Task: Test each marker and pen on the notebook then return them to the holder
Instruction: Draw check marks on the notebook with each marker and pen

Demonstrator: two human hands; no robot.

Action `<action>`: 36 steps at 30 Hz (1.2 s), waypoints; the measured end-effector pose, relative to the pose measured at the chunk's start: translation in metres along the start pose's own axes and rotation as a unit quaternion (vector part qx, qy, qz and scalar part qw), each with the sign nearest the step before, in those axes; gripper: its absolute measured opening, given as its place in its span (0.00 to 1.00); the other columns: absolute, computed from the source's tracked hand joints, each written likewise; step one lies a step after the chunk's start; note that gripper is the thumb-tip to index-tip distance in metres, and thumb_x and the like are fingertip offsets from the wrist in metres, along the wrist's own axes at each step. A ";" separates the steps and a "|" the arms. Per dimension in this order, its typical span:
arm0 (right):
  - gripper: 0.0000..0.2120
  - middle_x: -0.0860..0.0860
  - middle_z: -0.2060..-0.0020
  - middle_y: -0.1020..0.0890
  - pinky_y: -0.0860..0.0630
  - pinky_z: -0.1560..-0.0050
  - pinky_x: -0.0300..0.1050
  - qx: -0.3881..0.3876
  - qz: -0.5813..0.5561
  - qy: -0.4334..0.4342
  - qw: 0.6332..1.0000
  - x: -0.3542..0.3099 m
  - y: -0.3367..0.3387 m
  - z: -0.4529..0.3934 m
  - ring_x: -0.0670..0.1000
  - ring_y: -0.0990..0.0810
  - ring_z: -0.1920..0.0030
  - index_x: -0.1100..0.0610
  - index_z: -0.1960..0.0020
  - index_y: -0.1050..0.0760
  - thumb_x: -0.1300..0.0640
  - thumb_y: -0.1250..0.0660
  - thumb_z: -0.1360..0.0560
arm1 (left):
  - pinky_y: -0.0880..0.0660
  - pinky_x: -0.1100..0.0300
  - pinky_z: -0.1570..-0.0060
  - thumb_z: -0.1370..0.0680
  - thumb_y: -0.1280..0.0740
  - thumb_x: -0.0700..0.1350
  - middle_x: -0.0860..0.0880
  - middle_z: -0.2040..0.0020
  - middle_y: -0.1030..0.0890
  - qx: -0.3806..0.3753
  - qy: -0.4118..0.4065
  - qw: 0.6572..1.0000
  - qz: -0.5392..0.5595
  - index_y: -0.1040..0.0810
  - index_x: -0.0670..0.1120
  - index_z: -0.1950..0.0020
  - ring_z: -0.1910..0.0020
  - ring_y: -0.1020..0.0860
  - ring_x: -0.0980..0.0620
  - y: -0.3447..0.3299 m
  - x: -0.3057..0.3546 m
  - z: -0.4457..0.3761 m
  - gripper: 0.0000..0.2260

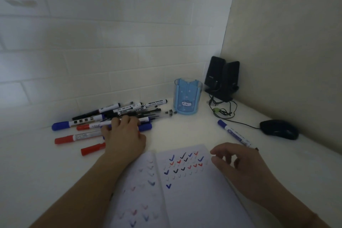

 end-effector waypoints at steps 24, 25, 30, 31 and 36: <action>0.21 0.48 0.64 0.17 0.26 0.65 0.39 0.009 -0.250 -0.021 0.968 -0.016 0.002 0.001 0.45 0.24 0.67 0.43 0.45 0.24 0.43 0.29 0.38 | 0.19 0.54 0.56 0.32 0.27 0.36 0.50 0.56 0.18 -0.069 -0.089 0.725 0.679 0.24 0.43 0.56 0.58 0.16 0.46 0.062 0.077 0.056 0.09; 0.20 0.52 0.67 0.18 0.27 0.67 0.41 0.025 -0.344 -0.040 0.938 -0.015 0.004 0.001 0.48 0.25 0.70 0.47 0.48 0.22 0.46 0.27 0.38 | 0.18 0.51 0.56 0.32 0.28 0.36 0.49 0.56 0.17 -0.114 -0.083 0.733 0.665 0.24 0.42 0.56 0.58 0.16 0.46 0.059 0.081 0.058 0.08; 0.16 0.52 0.76 0.27 0.31 0.72 0.45 0.003 -0.379 -0.038 0.925 -0.019 0.003 0.006 0.52 0.32 0.74 0.54 0.65 0.28 0.48 0.23 0.39 | 0.28 0.66 0.47 0.20 0.38 0.49 0.59 0.49 0.23 -0.135 -0.332 0.882 0.305 0.27 0.56 0.42 0.51 0.25 0.61 0.043 0.099 0.074 0.08; 0.21 0.51 0.77 0.28 0.33 0.74 0.43 -0.002 -0.366 -0.042 0.930 -0.021 0.001 0.007 0.50 0.33 0.75 0.54 0.66 0.29 0.42 0.22 0.43 | 0.30 0.66 0.50 0.19 0.41 0.51 0.57 0.49 0.24 -0.128 -0.378 0.881 0.254 0.28 0.55 0.41 0.52 0.28 0.61 0.042 0.104 0.079 0.08; 0.24 0.51 0.80 0.27 0.36 0.78 0.38 0.007 -0.445 -0.036 0.895 -0.033 -0.006 0.014 0.47 0.35 0.79 0.52 0.67 0.27 0.39 0.20 0.50 | 0.31 0.58 0.67 0.20 0.43 0.56 0.52 0.62 0.23 -0.045 -0.445 0.865 0.227 0.26 0.51 0.47 0.66 0.28 0.54 0.056 0.113 0.086 0.11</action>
Point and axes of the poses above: each hand's wrist, its own z-axis away from the middle knuckle, its own y-axis out of the back of the hand, x = y × z, the point moved 6 cm from there along -z, towards the middle knuckle
